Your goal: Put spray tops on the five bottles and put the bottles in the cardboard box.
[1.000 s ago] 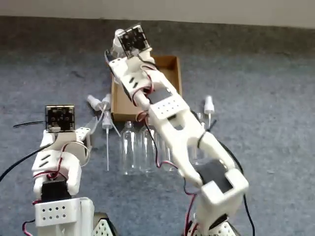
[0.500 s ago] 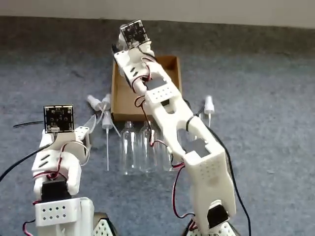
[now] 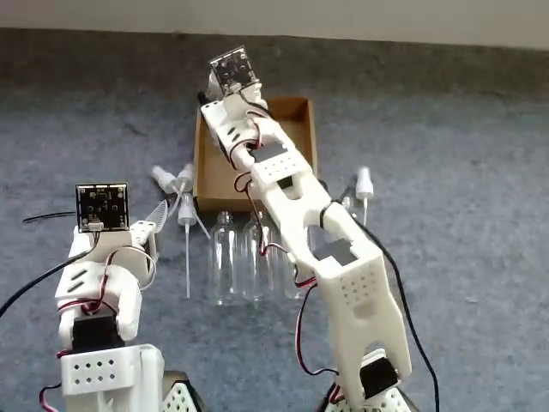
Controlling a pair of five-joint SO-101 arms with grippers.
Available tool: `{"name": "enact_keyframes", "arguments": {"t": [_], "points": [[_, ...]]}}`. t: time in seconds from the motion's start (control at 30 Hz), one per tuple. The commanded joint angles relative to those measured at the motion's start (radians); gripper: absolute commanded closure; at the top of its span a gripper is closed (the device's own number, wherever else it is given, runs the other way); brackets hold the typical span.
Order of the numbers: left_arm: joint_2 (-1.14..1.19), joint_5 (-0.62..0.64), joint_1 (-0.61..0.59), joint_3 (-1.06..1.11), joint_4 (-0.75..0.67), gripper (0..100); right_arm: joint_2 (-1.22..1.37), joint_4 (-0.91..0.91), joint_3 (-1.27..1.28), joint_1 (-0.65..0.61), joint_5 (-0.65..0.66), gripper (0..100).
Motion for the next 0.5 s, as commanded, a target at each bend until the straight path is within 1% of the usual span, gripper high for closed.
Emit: {"name": "enact_keyframes", "arguments": {"t": [0.0,0.37,0.47], "points": [[-0.010,-0.008,-0.010,-0.007,-0.020,73,-0.010,-0.018,-0.051,0.012,0.008,98.8],[-0.010,-0.008,-0.010,-0.007,-0.020,73,-0.008,-0.019,-0.051,0.012,0.012,98.6],[-0.008,-0.008,-0.010,-0.007,-0.020,73,-0.008,-0.019,-0.051,0.012,0.009,94.7]]}}
